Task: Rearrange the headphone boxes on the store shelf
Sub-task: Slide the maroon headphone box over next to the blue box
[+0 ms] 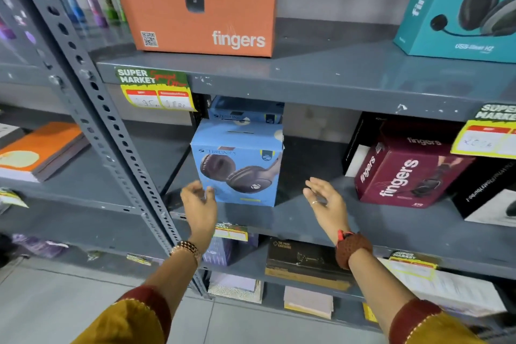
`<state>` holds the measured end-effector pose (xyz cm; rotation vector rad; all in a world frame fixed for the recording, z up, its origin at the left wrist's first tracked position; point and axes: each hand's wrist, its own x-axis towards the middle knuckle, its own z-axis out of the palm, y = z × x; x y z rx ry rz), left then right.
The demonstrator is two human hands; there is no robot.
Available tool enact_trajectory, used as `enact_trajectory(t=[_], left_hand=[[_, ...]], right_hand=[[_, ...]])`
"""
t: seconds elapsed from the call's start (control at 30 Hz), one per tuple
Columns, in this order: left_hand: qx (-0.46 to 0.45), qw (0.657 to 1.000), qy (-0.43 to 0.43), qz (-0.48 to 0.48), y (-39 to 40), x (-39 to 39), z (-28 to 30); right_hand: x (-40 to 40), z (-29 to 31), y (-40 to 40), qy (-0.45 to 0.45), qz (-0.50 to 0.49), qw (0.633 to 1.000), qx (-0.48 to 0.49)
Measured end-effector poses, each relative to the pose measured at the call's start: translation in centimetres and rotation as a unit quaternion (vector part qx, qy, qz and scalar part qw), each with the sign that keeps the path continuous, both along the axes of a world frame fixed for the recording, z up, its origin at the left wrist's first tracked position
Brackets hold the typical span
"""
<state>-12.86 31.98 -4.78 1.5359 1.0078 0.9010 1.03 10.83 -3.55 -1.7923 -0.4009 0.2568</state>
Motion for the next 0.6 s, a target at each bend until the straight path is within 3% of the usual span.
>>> enact_trajectory(t=[0.17, 0.37, 0.6], left_hand=[[-0.017, 0.992, 0.017, -0.126, -7.1, 2.5, -2.4], [-0.014, 0.955, 0.021, -0.295, -16.2, 10.1, -0.8], [-0.031, 0.939, 0.024, -0.343, -24.0, 19.2, 2.1]], right_hand=[[1.2, -2.4, -8.8, -0.003, -0.083, 0.996, -0.019], [5.8, -1.9, -18.4, 0.018, -0.209, 0.978, -0.021], [13.7, 1.3, -24.2, 0.034, -0.228, 0.973, -0.005]])
